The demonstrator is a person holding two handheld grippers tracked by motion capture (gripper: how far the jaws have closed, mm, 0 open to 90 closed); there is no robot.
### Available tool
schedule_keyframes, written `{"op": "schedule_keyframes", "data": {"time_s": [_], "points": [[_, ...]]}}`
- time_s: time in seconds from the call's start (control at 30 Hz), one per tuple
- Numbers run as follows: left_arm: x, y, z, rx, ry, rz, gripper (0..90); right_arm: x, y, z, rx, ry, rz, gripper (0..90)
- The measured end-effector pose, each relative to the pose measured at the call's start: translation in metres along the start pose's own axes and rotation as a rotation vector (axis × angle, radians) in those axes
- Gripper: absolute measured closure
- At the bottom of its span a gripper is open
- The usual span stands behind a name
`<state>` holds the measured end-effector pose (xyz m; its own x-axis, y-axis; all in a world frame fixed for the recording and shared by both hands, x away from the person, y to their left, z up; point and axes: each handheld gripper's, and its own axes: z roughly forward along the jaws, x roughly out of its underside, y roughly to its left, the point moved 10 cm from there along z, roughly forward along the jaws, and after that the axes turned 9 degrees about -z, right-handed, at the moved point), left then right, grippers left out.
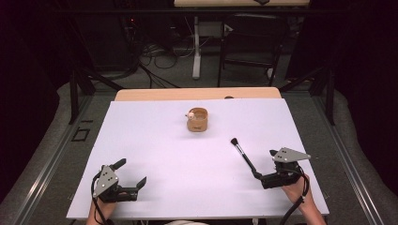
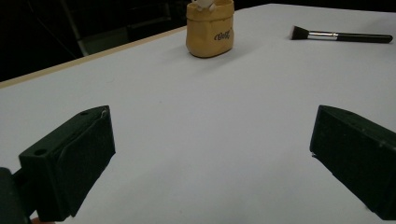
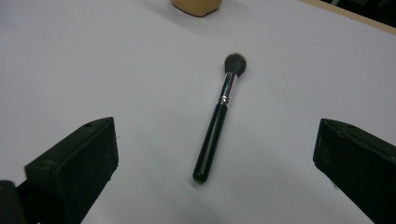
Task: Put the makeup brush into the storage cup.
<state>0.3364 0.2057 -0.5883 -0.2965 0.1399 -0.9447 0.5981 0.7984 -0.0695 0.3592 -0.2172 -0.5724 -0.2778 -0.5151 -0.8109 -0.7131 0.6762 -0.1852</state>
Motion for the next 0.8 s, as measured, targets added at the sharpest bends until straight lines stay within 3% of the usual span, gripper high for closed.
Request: {"op": "schedule_keyframes", "data": {"time_s": [0.8], "points": [[0.0,0.0,0.0,0.004,-0.001,0.001,0.1,-0.02,-0.012,0.026,-0.041,0.15,0.028,0.0]]}}
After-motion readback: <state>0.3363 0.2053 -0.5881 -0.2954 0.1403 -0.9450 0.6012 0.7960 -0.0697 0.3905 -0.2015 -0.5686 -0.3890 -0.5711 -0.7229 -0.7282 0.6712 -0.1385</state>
